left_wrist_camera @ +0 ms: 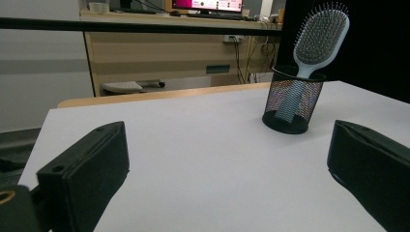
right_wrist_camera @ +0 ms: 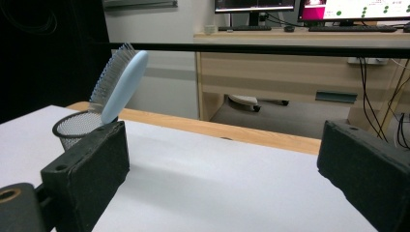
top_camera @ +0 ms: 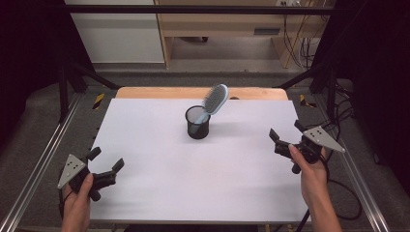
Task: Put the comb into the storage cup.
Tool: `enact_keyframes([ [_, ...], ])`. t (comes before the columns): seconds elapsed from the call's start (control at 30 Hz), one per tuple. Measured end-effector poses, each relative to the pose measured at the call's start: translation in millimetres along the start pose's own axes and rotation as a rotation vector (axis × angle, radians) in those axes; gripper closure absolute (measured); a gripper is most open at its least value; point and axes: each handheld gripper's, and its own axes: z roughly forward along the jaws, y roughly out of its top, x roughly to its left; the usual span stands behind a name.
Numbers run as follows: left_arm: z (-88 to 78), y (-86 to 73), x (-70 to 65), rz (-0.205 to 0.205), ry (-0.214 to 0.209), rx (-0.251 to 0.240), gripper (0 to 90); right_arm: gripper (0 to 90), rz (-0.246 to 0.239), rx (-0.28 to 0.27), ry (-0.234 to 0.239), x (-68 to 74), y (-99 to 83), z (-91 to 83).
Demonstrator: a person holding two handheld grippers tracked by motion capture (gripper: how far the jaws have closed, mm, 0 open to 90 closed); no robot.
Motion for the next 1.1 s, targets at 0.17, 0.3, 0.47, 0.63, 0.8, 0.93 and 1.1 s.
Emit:
enact_keyframes([
  [0.17,-0.4,-0.2,0.7,-0.001,0.003,-0.004,1.5,3.3,-0.013,0.004,0.002,1.2,-8.4,-4.1],
  [0.3,-0.9,-0.3,1.0,-0.013,0.000,-0.008,1.5,3.2,-0.009,0.017,0.002,1.0,-14.8,-4.9],
  [0.47,-0.6,-0.5,1.1,-0.007,0.001,-0.005,1.6,3.2,-0.016,0.035,0.003,1.5,-22.3,-5.2],
  [0.63,0.2,-0.7,-0.4,-0.001,-0.008,0.000,1.6,3.8,-0.025,0.045,0.014,3.5,-29.6,-6.1],
  [0.8,1.0,-1.0,-1.0,-0.002,-0.016,0.001,1.6,3.8,-0.034,0.059,0.027,5.7,-36.8,-6.2],
  [0.93,1.2,-1.2,-1.4,0.000,-0.018,0.004,1.6,3.7,-0.029,0.067,0.033,7.4,-42.7,-5.9],
  [1.1,1.4,-1.3,-1.4,-0.003,-0.021,0.005,1.6,3.4,-0.023,0.077,0.040,9.9,-50.0,-5.7],
])
